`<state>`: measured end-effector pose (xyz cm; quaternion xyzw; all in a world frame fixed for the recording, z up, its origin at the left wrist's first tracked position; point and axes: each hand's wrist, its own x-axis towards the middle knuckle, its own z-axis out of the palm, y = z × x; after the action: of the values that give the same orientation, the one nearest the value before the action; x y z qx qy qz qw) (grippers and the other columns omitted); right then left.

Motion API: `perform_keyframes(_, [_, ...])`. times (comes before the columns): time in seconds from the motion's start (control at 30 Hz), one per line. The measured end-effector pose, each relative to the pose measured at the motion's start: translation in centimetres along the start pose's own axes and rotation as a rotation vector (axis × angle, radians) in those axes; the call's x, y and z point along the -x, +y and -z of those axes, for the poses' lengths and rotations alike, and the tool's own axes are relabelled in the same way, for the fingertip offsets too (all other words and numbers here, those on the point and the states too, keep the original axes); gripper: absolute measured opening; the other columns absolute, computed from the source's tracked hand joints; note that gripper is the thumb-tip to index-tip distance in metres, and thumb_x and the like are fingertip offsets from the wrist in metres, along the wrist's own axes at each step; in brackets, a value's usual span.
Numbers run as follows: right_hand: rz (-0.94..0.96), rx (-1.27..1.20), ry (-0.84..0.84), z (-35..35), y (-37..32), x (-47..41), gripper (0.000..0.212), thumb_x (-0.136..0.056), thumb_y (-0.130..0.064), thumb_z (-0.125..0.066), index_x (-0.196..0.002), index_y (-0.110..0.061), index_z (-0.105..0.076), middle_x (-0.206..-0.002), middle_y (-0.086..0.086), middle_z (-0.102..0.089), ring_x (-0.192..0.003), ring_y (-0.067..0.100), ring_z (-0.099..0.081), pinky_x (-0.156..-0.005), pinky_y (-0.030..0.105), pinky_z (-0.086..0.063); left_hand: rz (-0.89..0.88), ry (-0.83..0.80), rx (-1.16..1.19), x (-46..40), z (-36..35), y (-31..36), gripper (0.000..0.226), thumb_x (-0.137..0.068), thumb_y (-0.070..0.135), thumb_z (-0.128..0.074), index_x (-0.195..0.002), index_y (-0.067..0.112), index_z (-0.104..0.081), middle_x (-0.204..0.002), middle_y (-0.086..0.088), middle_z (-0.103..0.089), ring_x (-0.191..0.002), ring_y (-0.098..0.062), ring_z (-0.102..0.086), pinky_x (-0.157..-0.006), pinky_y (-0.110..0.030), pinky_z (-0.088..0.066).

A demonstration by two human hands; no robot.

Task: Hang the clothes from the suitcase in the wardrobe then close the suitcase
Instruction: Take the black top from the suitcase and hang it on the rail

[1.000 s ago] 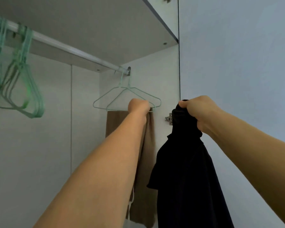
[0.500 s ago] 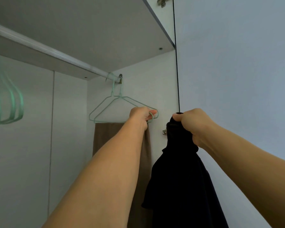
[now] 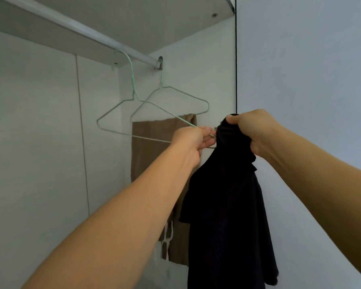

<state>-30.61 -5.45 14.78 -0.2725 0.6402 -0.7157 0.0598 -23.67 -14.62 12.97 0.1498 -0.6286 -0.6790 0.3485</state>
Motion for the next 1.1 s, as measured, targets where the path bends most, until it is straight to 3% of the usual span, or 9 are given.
perform_keyframes(0.27, [0.042, 0.155, -0.039, 4.3, 2.6, 4.5, 0.017, -0.083, -0.014, -0.070, -0.090, 0.000, -0.064, -0.095, 0.016, -0.068, -0.089, 0.028, -0.067, -0.081, 0.038, -0.057, 0.132, -0.033, -0.171, 7.2, -4.3, -6.2, 0.024, -0.091, -0.001, -0.048, -0.073, 0.014, -0.052, -0.068, -0.004, -0.054, -0.050, -0.010, -0.051, -0.047, -0.019, -0.036])
perform_keyframes(0.43, [0.158, 0.748, -0.205, 8.5, 3.7, 9.1, 0.033, -0.070, -0.025, -0.082, -0.092, -0.003, -0.072, -0.088, 0.013, -0.071, -0.084, 0.025, -0.067, -0.076, 0.031, -0.054, 0.035, -0.125, -0.524, 12.0, -9.1, -9.7, 0.039, -0.091, 0.000, -0.049, -0.129, 0.001, -0.049, -0.119, -0.019, -0.060, -0.102, -0.031, -0.063, -0.069, -0.029, -0.049])
perform_keyframes(0.57, [0.241, 0.834, -0.152, 13.0, 4.6, 10.0, 0.019, -0.085, -0.026, -0.069, -0.087, -0.008, -0.070, -0.080, 0.007, -0.065, -0.075, 0.020, -0.058, -0.062, 0.025, -0.045, -0.066, -0.334, -0.562, 14.7, -11.4, -10.5, 0.021, -0.090, -0.002, -0.051, -0.108, -0.002, -0.062, -0.105, -0.020, -0.066, -0.094, -0.032, -0.064, -0.086, -0.040, -0.055])
perform_keyframes(0.7, [0.199, 0.643, -0.031, 18.1, 4.3, 10.5, 0.009, -0.088, -0.018, -0.064, -0.094, -0.014, -0.071, -0.074, 0.006, -0.062, -0.061, 0.018, -0.054, -0.059, 0.029, -0.049, -0.059, -0.358, -0.183, 15.9, -10.6, -10.9, 0.005, -0.086, 0.012, -0.068, -0.086, 0.008, -0.067, -0.073, -0.004, -0.069, -0.065, -0.013, -0.065, -0.057, -0.020, -0.055])
perform_keyframes(0.77, [0.187, 0.517, 0.011, 20.1, 3.7, 11.0, 0.012, -0.088, -0.013, -0.063, -0.095, -0.019, -0.071, -0.086, 0.008, -0.066, -0.073, 0.019, -0.062, -0.074, 0.035, -0.056, -0.115, -0.096, -0.288, 15.5, -9.9, -12.5, 0.023, -0.078, 0.033, -0.075, -0.076, 0.014, -0.062, -0.064, 0.004, -0.064, -0.058, -0.012, -0.059, -0.051, -0.022, -0.049])
perform_keyframes(0.83, [0.205, 0.445, 0.035, 21.5, 3.0, 11.5, 0.013, -0.088, -0.011, -0.062, -0.094, -0.018, -0.071, -0.085, 0.006, -0.065, -0.075, 0.018, -0.062, -0.076, 0.034, -0.056, -0.080, 0.099, -0.604, 15.4, -9.7, -15.0, 0.052, -0.066, 0.051, -0.079, -0.096, 0.016, -0.056, -0.089, 0.006, -0.059, -0.081, -0.015, -0.059, -0.068, -0.029, -0.050])
perform_keyframes(0.9, [0.237, 0.403, 0.069, 22.2, 2.3, 11.7, 0.013, -0.087, -0.009, -0.061, -0.091, -0.018, -0.070, -0.083, 0.004, -0.063, -0.071, 0.017, -0.061, -0.069, 0.030, -0.056, 0.130, -0.047, -0.694, 16.1, -10.4, -16.8, 0.080, -0.054, 0.056, -0.083, -0.114, 0.015, -0.050, -0.111, 0.003, -0.055, -0.099, -0.018, -0.058, -0.083, -0.030, -0.051])
perform_keyframes(1.03, [0.295, 0.359, 0.225, 24.2, 1.8, 12.0, 0.016, -0.084, -0.006, -0.059, -0.088, -0.020, -0.067, -0.084, 0.002, -0.063, -0.071, 0.016, -0.060, -0.071, 0.031, -0.055, 0.343, -0.403, -0.706, 17.7, -12.8, -18.7, 0.015, -0.084, 0.009, -0.064, -0.098, 0.004, -0.062, -0.092, -0.014, -0.065, -0.076, -0.023, -0.065, -0.075, -0.039, -0.058])
perform_keyframes(1.1, [0.322, 0.403, 0.267, 25.7, 2.2, 12.4, 0.017, -0.083, -0.007, -0.057, -0.089, -0.022, -0.064, -0.082, 0.000, -0.061, -0.063, 0.011, -0.056, -0.060, 0.024, -0.052, 0.495, -0.403, -0.488, 17.8, -12.9, -17.7, 0.011, -0.092, -0.006, -0.049, -0.086, -0.001, -0.058, -0.080, -0.019, -0.060, -0.064, -0.025, -0.061, -0.064, -0.039, -0.058])
